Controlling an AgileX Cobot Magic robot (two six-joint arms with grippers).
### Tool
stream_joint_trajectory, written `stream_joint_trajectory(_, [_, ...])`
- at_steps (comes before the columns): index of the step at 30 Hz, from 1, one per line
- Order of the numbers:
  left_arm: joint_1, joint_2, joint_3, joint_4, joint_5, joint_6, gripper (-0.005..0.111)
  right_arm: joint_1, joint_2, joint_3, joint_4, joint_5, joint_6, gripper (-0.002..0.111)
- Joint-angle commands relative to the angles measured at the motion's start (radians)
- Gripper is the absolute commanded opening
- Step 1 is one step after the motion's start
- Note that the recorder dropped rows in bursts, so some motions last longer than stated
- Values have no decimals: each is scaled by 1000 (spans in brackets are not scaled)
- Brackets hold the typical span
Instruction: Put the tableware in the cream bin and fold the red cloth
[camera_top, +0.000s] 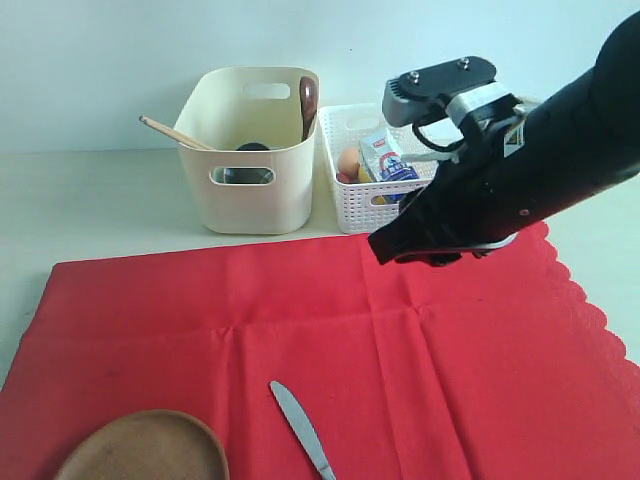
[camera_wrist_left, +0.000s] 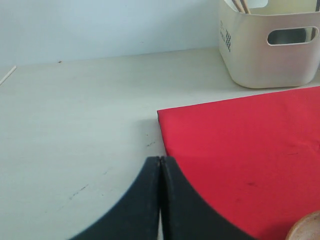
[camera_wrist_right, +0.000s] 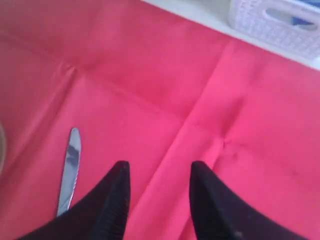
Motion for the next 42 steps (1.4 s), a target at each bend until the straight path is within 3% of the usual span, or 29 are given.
stream_joint_trajectory(1, [-5,-6,3,3,-8,0,0,2,-9,4,137,109,-126,38])
stream_joint_trajectory(11, [-5,-6,3,3,-8,0,0,2,-6,4,231,236,-242,38])
stream_joint_trajectory(19, [-5,-6,3,3,-8,0,0,2,-6,23,240,242,-274,38])
stream_joint_trajectory(29, [-5,-6,3,3,-8,0,0,2,-6,84,435,254,-458,38])
stream_joint_trajectory(42, [-5,-6,3,3,-8,0,0,2,-6,85,442,276,-522,38])
